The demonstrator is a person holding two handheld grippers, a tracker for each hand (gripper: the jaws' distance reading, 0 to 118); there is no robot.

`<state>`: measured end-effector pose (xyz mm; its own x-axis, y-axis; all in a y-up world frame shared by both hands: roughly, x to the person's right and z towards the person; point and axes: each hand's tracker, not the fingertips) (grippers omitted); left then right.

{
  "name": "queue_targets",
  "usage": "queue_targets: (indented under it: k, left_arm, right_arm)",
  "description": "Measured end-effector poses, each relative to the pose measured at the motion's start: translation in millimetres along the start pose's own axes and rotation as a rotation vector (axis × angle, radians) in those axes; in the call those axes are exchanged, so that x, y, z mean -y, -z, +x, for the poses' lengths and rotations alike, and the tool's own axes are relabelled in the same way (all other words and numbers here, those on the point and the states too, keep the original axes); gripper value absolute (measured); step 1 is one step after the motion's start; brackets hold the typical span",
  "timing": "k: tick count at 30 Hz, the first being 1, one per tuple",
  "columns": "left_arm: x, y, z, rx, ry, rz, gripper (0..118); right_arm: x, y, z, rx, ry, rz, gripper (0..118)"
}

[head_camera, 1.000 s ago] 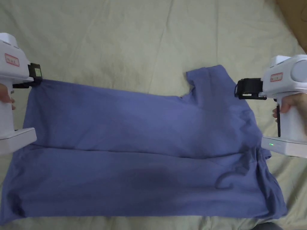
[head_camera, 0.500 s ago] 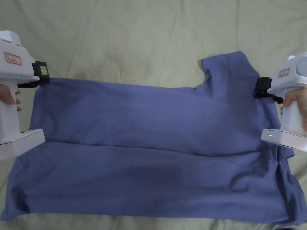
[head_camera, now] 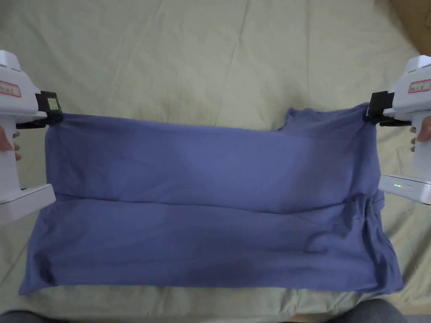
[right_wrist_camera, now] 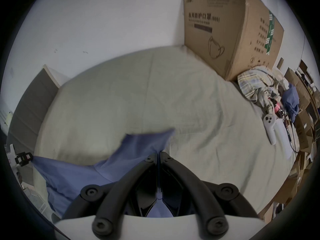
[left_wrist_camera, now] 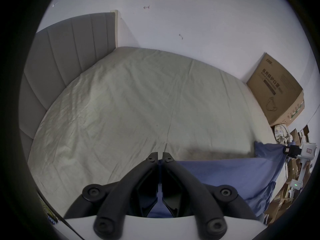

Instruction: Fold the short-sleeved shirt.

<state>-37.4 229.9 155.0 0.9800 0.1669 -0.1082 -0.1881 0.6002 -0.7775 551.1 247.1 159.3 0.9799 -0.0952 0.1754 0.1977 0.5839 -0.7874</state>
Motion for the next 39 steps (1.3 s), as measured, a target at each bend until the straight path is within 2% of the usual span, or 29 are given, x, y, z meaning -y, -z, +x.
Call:
queue_targets:
  k: [10, 17, 18, 20, 22, 23, 24, 25, 26, 27, 29, 30, 35, 38, 39]
  left_arm:
    - [61, -85, -31, 0.049, -0.014, 0.074, 0]
    - [142, -99, -41, 0.017, -0.086, 0.045, 0]
    - [153, -98, -43, 0.002, -0.097, 0.025, 2]
    - [174, -92, -46, -0.020, -0.119, -0.034, 12]
    - [190, -91, -49, -0.045, -0.141, -0.050, 16]
    - [196, -91, -50, -0.076, -0.144, -0.058, 22]
    - [202, -92, -51, -0.103, -0.145, -0.063, 33]
    - [205, -94, -53, -0.114, -0.143, -0.054, 45]
    - [203, -99, -57, -0.127, -0.141, -0.051, 64]
    - [201, -103, -59, -0.138, -0.141, -0.047, 86]
    - [196, -116, -57, -0.158, -0.128, 0.010, 109]
    - [188, -125, -57, -0.153, -0.106, 0.070, 113]
    - [167, -174, -7, -0.181, 0.122, 0.412, 113]
    - [168, -192, 28, -0.206, 0.207, 0.619, 114]
    - [169, -196, 37, -0.198, 0.225, 0.657, 114]
  right_arm:
    - [73, -118, 25, -0.099, 0.019, 0.132, 0]
    - [154, -137, 33, -0.108, 0.054, 0.124, 0]
    - [165, -134, 34, -0.104, 0.059, 0.110, 0]
    - [183, -127, 36, -0.082, 0.062, 0.071, 0]
    - [200, -115, 46, -0.073, 0.079, 0.055, 1]
    - [206, -114, 48, -0.068, 0.089, 0.046, 1]
    - [212, -113, 50, -0.066, 0.097, 0.036, 4]
    - [218, -117, 46, -0.063, 0.099, 0.014, 10]
    - [221, -120, 47, -0.052, 0.090, 0.004, 21]
    - [223, -123, 49, -0.044, 0.077, 0.004, 42]
    - [220, -139, 45, 0.006, 0.015, 0.017, 78]
    - [217, -149, 43, 0.031, -0.014, 0.061, 91]
    - [195, -210, 12, 0.087, -0.134, 0.407, 97]
    - [196, -233, -15, 0.073, -0.164, 0.607, 111]
    - [198, -237, -24, 0.075, -0.177, 0.651, 112]
